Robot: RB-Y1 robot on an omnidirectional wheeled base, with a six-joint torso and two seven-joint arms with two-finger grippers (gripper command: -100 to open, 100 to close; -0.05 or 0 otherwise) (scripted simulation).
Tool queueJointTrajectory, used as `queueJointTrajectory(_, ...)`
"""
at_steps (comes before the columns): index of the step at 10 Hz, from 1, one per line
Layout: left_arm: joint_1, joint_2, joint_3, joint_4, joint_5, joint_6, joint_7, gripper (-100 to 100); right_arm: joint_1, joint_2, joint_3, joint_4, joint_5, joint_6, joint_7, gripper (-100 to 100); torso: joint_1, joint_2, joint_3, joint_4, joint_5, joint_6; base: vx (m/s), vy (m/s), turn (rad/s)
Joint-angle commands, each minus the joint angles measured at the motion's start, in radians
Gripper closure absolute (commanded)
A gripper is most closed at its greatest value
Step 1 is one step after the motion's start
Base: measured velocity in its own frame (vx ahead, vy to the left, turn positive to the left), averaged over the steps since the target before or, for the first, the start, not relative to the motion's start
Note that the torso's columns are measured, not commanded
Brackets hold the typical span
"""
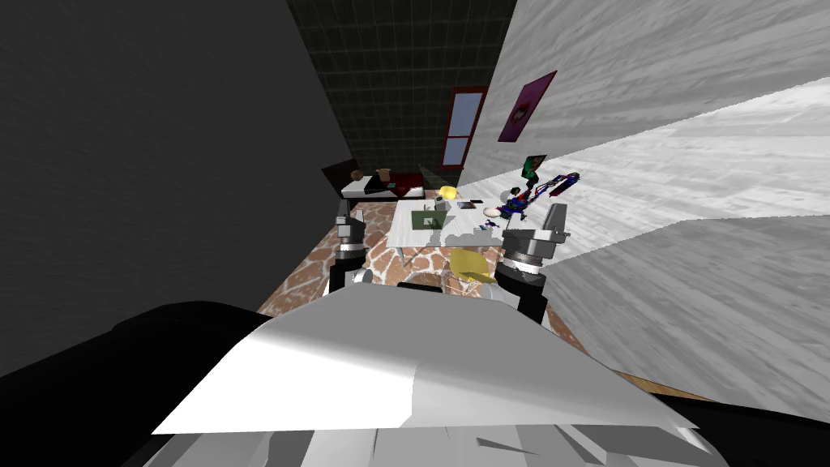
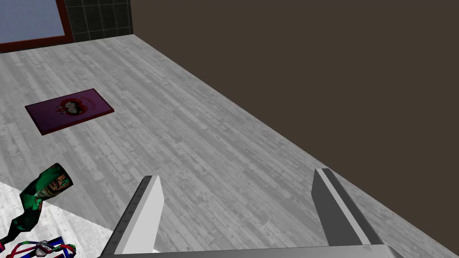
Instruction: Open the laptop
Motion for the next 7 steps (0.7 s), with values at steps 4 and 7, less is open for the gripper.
queueJointTrajectory(4,0.000,0.000,0.000,0.000,0.000,0.000,0.000,0,0.000,0.000,0.000,0.000,0.000,0.000,0.000,0,0.000,0.248,-0.497,0.249,0.000,0.000,0.000,0.000,0.000)
queueJointTrajectory(7,0.000,0.000,0.000,0.000,0.000,0.000,0.000,0,0.000,0.000,0.000,0.000,0.000,0.000,0.000,0,0.000,0.470,-0.939,0.470,0.000,0.000,0.000,0.000,0.000)
